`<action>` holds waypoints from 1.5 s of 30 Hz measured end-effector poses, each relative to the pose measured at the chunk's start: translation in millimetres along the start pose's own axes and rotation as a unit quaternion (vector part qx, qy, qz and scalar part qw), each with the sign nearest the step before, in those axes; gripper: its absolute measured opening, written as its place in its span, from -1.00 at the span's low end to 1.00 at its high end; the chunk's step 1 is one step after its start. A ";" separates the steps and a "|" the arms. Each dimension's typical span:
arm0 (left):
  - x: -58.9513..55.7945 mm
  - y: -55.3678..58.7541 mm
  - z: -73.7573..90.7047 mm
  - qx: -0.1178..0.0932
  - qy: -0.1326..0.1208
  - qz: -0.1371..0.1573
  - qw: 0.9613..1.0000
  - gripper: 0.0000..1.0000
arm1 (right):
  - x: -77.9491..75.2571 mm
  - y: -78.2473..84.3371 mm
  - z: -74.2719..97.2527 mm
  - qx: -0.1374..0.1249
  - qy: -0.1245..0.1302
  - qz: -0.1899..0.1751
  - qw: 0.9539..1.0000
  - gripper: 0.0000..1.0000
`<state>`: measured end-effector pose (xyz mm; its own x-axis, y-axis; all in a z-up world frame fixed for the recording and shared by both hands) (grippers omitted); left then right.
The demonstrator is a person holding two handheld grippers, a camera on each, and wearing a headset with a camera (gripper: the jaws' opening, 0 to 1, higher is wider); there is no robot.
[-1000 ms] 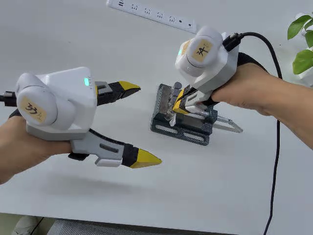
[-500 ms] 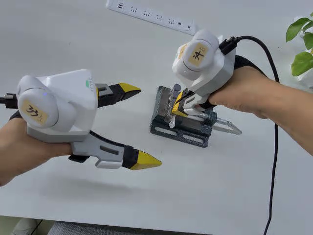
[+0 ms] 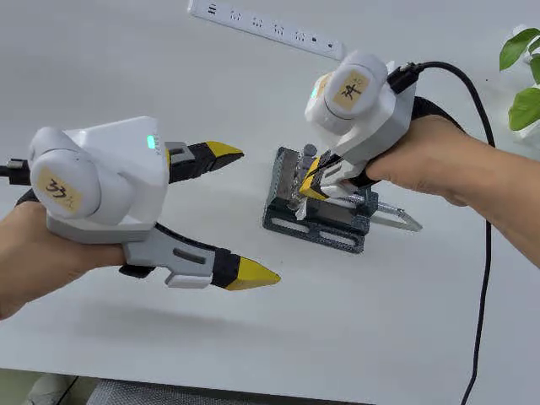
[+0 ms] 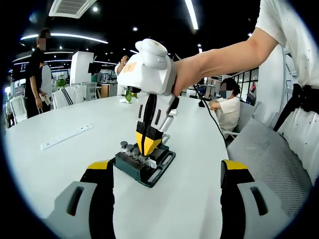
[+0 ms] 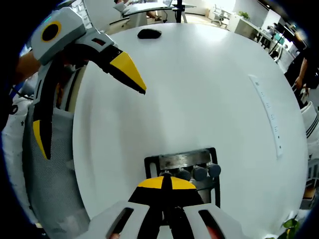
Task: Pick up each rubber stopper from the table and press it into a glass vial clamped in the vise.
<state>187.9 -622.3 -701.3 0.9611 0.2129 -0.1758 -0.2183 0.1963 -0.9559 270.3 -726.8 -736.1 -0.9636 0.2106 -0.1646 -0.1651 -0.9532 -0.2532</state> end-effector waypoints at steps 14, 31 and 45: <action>0.3 -0.3 -1.9 0.001 0.000 0.001 1.000 0.75 | 3.0 7.7 3.6 -0.025 -0.006 -0.021 0.999 -1.00; -1.0 -1.3 -3.4 0.002 0.000 0.001 1.000 0.75 | 4.4 6.3 1.7 -0.017 -0.014 -0.030 0.999 -1.00; -1.5 -0.5 -3.8 0.007 0.003 -0.001 1.000 0.75 | 5.7 7.0 0.8 -0.023 -0.012 -0.025 0.999 -1.00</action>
<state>187.2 -626.4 -701.5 0.9629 0.2058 -0.1747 -0.2179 0.2110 -0.9529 263.5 -732.5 -738.0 -0.9593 0.2514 -0.1285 -0.2032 -0.9307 -0.3042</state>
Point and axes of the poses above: the centre of the closed fingertips' face, and the gripper's own axes: z roughly backward along the fingers, x roughly to its left, y roughly out of its underside, the point moved 5 cm from there along z, roughly backward along the fingers, and after that the axes turned 11 degrees about y, right-handed, at the moved point
